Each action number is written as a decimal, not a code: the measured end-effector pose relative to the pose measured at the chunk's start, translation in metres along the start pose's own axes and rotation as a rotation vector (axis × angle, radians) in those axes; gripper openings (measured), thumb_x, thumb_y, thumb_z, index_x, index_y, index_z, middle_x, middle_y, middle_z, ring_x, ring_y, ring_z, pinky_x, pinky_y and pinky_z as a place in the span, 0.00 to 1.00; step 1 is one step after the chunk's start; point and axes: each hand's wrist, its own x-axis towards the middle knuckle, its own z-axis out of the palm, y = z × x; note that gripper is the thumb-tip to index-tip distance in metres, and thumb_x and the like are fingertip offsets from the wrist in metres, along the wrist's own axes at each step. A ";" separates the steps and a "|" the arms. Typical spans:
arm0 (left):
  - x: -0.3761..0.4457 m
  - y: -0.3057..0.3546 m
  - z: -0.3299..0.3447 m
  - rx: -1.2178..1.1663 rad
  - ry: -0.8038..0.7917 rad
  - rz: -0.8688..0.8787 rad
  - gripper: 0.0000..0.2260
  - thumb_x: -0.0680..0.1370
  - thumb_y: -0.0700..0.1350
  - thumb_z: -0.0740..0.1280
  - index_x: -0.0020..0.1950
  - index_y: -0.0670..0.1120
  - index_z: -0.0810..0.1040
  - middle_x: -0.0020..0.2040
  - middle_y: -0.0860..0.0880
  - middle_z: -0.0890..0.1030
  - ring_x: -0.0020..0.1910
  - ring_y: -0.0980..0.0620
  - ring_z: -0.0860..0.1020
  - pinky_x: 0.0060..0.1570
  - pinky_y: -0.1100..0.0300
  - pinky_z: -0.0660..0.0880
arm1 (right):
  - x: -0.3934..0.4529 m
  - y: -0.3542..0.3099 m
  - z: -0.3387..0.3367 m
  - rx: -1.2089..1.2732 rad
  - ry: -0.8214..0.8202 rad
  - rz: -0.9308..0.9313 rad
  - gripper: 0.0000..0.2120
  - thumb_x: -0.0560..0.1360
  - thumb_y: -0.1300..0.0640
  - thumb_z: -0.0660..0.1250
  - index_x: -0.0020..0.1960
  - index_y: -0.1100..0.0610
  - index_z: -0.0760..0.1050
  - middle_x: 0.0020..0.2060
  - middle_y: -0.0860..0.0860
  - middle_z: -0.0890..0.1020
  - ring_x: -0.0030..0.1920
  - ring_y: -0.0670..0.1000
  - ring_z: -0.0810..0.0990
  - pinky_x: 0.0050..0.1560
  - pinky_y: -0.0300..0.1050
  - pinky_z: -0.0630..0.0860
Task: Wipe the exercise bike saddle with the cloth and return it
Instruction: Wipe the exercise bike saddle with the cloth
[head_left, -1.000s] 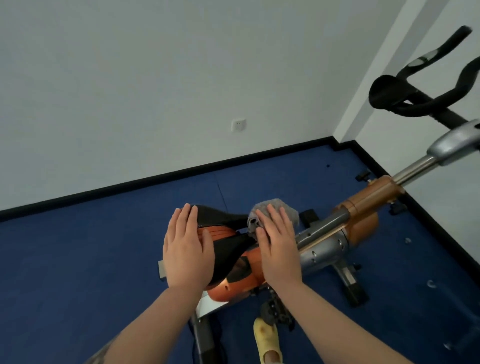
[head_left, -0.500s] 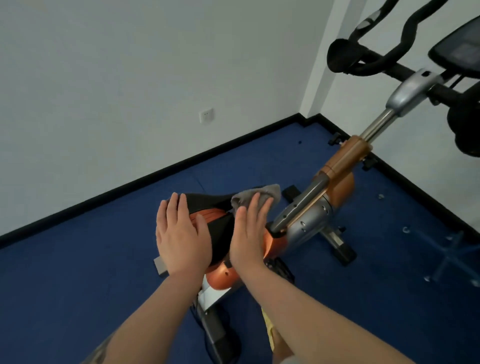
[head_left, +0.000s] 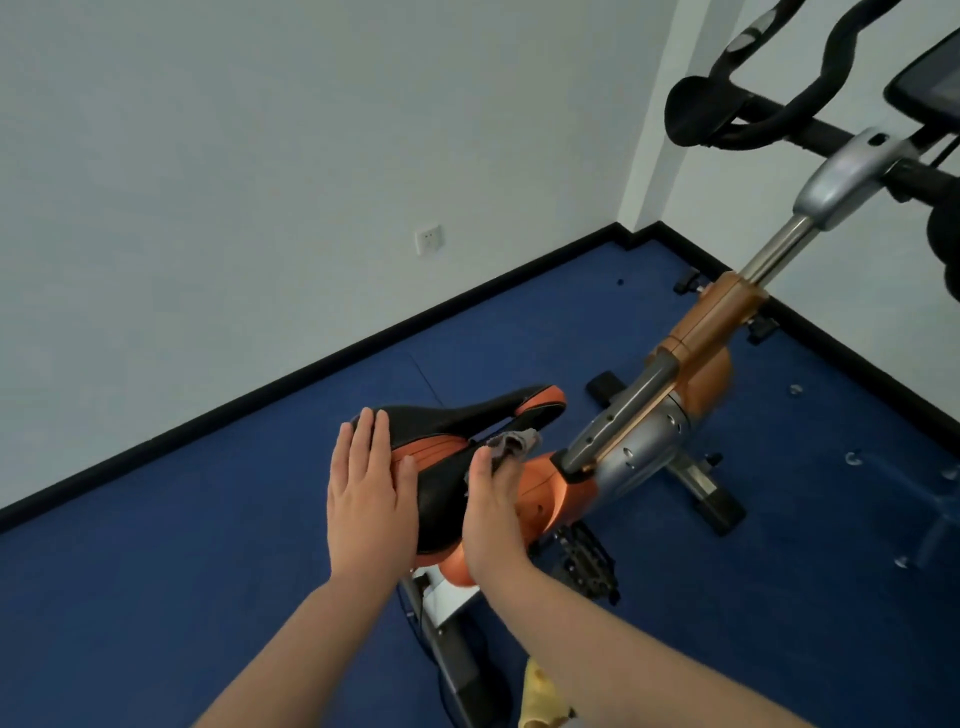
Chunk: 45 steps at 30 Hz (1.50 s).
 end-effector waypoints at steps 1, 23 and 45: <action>0.001 -0.003 0.001 0.012 -0.007 0.003 0.24 0.81 0.51 0.51 0.77 0.49 0.52 0.78 0.54 0.52 0.76 0.56 0.44 0.75 0.52 0.49 | -0.011 0.000 0.006 -0.108 -0.003 -0.046 0.41 0.72 0.30 0.44 0.77 0.48 0.32 0.77 0.46 0.38 0.77 0.46 0.42 0.78 0.49 0.44; 0.020 -0.044 -0.020 -0.049 -0.206 0.328 0.32 0.74 0.65 0.49 0.75 0.53 0.52 0.76 0.50 0.53 0.75 0.49 0.47 0.72 0.45 0.53 | -0.016 0.004 0.031 0.065 0.191 0.079 0.33 0.78 0.34 0.43 0.77 0.49 0.51 0.72 0.44 0.62 0.69 0.43 0.61 0.71 0.42 0.54; 0.020 -0.049 -0.009 -0.049 -0.162 0.361 0.28 0.78 0.59 0.42 0.76 0.49 0.53 0.77 0.48 0.51 0.76 0.50 0.43 0.74 0.49 0.52 | 0.011 0.025 0.035 0.255 0.358 0.068 0.44 0.62 0.19 0.55 0.74 0.36 0.57 0.75 0.41 0.63 0.73 0.44 0.63 0.75 0.54 0.58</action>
